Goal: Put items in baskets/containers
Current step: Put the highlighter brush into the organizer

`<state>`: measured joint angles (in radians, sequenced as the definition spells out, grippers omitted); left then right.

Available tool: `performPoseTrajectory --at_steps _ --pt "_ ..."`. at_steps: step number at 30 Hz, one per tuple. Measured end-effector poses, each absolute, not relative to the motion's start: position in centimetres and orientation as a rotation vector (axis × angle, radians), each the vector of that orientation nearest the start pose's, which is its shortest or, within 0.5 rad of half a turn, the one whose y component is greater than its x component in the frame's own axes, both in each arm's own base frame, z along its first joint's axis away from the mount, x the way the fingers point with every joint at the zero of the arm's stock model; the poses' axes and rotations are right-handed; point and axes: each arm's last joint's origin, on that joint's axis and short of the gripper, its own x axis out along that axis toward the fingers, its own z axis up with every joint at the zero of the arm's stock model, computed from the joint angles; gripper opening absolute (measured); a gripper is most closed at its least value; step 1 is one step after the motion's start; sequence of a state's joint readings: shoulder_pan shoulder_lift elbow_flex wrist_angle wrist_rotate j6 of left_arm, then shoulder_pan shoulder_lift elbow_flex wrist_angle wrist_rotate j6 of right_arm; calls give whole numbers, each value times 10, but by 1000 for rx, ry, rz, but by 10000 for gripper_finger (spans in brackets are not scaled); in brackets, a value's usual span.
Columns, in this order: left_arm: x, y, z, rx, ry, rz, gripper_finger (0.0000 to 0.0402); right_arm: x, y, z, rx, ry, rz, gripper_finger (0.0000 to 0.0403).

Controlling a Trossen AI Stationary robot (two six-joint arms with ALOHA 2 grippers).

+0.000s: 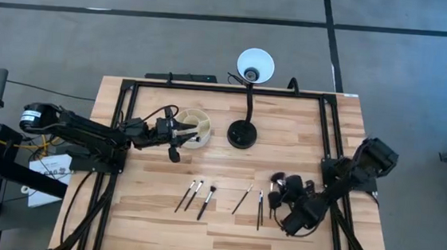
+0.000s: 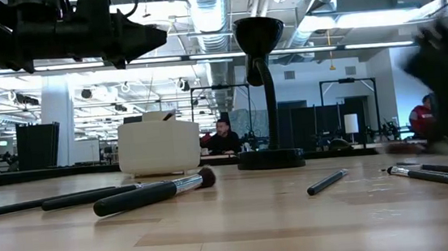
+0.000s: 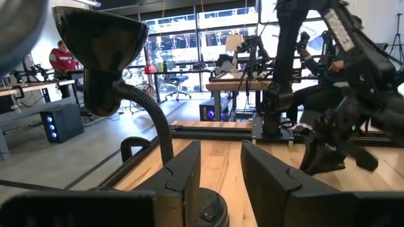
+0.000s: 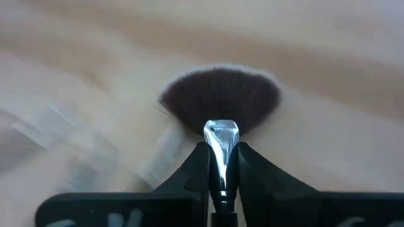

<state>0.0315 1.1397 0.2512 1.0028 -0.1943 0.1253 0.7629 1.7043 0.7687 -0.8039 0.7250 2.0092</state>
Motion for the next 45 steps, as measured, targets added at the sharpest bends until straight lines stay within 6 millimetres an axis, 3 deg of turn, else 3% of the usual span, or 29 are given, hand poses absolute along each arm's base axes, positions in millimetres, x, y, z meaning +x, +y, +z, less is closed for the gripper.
performPoseTrajectory --at_steps 4,8,14,23,28,31,35,40,45 --pt "206 12 202 98 -103 215 111 193 144 141 530 496 -897 43" --pt "207 8 202 38 -113 72 111 211 139 164 433 353 -805 43" --pt "207 3 202 -38 -111 -102 111 251 124 188 206 317 -711 46" --pt "206 2 203 -40 -118 -111 111 303 71 231 -8 156 -598 47" --pt "199 2 215 -8 -185 -110 111 327 39 247 -151 -80 -431 48" --pt "192 2 225 14 -244 -109 111 341 18 238 -193 -254 -306 48" --pt "183 1 237 25 -315 -130 111 361 -10 208 -197 -369 -295 48" --pt "179 -1 240 37 -333 -202 111 392 -34 169 -154 -381 -313 48" --pt "179 -2 233 27 -303 -215 111 423 -41 147 -154 -380 -323 48"
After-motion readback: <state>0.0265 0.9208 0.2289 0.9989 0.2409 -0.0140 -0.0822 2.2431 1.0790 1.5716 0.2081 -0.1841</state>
